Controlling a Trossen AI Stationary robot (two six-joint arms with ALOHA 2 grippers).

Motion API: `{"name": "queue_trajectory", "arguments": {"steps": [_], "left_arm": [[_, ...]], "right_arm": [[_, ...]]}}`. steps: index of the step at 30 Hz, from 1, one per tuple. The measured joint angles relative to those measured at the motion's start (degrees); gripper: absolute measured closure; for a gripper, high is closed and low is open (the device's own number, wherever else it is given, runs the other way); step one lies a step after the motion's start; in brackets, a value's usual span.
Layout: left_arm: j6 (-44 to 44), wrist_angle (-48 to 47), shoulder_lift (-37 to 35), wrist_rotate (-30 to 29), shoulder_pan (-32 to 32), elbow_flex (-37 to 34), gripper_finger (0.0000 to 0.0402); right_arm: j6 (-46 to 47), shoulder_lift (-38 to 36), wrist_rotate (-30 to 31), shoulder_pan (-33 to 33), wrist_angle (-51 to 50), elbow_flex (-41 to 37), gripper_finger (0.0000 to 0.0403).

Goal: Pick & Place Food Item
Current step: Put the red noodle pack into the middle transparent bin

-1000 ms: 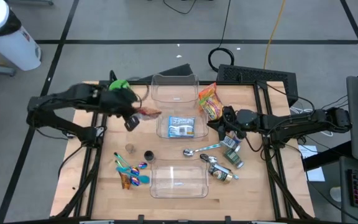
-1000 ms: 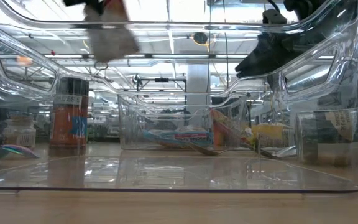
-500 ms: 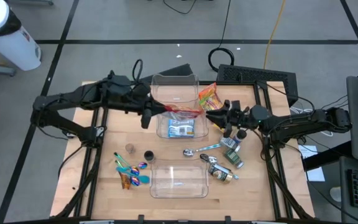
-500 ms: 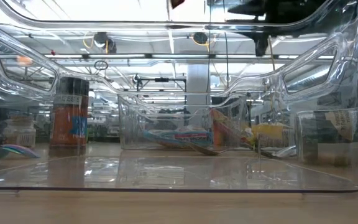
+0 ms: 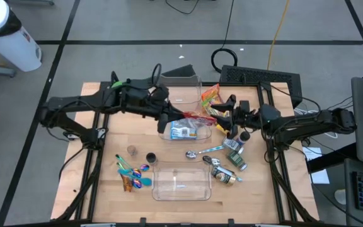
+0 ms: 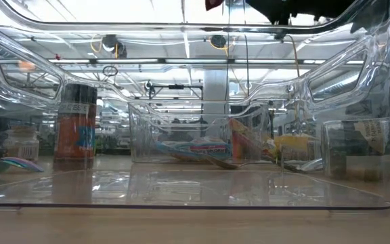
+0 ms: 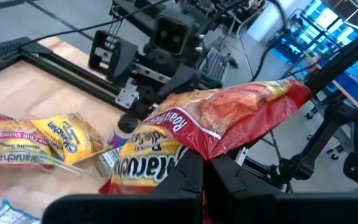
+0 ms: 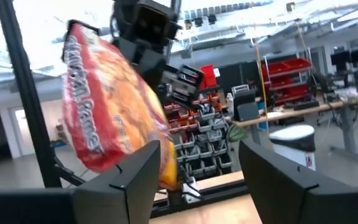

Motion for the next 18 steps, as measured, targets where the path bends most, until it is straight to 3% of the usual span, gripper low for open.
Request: {"name": "queue_trajectory", "arguments": {"steps": [10,18], "left_arm": [[-1.15,8.58,-0.15,4.19,3.31,0.01,0.0401],[-1.51,7.92,-0.08,5.32,4.57,0.02,0.0401]], "right_arm": [[0.38,0.00,-0.44,0.65,-3.27,0.36,0.0203],[0.51,0.00,-0.41,0.65,-0.70,0.34,0.0205]]}}
